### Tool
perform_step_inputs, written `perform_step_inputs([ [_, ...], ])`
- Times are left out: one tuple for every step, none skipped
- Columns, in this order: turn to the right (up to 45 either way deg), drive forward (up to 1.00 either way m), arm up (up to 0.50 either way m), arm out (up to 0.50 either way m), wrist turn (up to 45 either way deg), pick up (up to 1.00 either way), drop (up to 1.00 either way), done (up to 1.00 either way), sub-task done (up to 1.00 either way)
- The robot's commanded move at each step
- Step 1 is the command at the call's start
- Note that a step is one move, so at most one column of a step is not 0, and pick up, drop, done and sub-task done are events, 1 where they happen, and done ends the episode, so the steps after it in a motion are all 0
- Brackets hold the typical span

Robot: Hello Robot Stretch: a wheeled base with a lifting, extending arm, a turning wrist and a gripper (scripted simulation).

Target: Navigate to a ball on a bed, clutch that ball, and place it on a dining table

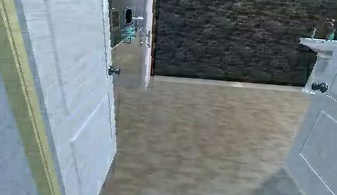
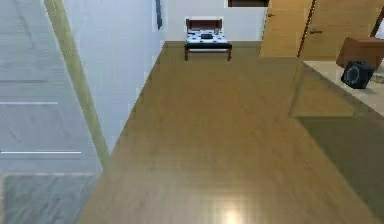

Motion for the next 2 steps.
perform_step_inputs([
  [45.0,0.00,0.00,0.00,0.0,0.00,0.00,0.00,0.00],
  [45.0,0.00,0.00,0.00,0.0,0.00,0.00,0.00,0.00],
])
